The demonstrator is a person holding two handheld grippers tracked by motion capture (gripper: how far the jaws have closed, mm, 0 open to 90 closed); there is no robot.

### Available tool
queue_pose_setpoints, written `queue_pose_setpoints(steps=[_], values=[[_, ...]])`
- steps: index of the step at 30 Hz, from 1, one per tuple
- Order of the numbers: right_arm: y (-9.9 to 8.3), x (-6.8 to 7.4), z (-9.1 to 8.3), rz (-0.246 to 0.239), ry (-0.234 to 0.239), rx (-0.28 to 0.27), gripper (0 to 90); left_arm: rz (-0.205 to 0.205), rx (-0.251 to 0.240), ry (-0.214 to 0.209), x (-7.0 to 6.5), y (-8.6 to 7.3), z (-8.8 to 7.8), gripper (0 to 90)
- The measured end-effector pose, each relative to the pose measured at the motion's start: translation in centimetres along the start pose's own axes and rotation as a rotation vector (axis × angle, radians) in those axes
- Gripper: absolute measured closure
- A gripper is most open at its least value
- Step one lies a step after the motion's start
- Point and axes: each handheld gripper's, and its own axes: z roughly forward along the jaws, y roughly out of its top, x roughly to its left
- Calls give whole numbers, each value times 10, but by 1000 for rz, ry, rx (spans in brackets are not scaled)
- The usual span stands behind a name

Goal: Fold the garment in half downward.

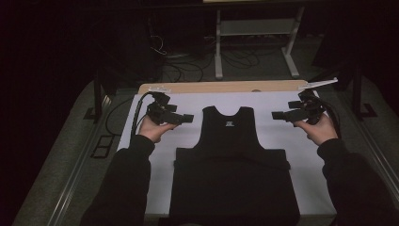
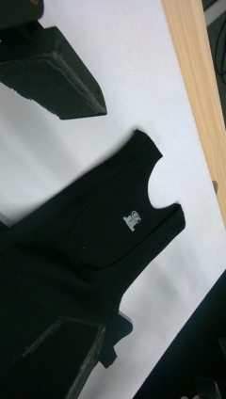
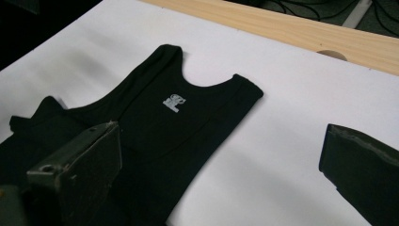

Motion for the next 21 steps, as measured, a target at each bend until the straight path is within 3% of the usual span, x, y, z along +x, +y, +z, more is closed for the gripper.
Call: queue_pose_setpoints(steps=[10,17,21], values=[[1,-11,19,24,-15,10,0,-11,16,-17,11,2,22,0],[8,-16,29,30,-24,19,0,-22,10,-38,17,11,29,0],[13,-18,35,27,-28,29,0,-15,23,-29,19,16,33,0]])
